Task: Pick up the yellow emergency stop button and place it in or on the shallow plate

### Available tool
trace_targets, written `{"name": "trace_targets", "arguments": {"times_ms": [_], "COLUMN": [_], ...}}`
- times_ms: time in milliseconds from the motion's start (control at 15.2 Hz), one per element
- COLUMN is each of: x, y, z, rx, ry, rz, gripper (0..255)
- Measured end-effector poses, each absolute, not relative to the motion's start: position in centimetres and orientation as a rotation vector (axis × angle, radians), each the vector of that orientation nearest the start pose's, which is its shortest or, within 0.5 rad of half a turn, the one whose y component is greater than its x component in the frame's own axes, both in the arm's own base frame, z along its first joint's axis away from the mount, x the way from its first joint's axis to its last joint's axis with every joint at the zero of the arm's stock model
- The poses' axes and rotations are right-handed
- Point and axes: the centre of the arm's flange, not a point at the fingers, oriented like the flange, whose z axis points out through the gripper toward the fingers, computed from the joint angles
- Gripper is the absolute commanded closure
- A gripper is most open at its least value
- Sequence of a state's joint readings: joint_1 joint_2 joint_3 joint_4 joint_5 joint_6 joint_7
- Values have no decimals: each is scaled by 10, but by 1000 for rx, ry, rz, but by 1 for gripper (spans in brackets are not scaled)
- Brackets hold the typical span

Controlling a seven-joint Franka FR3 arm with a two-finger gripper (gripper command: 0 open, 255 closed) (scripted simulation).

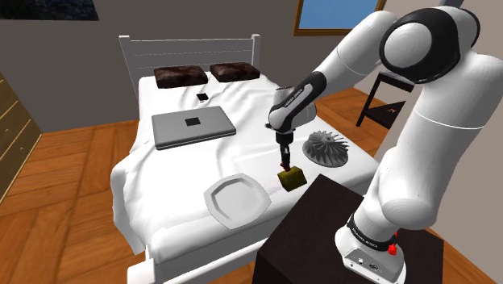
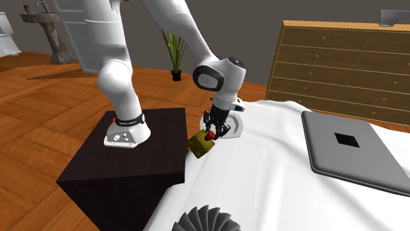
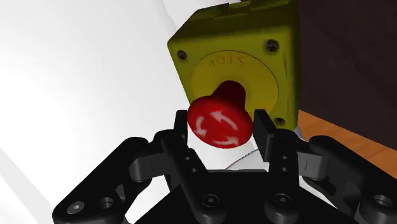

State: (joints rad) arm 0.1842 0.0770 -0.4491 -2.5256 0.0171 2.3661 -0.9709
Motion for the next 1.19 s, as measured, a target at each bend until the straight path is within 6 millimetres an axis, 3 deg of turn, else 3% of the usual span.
{"name": "trace_targets", "arguments": {"times_ms": [462,528,858,1188], "x": [450,450,429,420], "y": [-34,-33,-48,-53], "z": [238,238,245,224], "rx": [-2835,-2835,-2855,-2860], "ry": [-1020,-1021,-1079,-1096], "rz": [302,302,385,408], "gripper": [255,0,0,0]}}
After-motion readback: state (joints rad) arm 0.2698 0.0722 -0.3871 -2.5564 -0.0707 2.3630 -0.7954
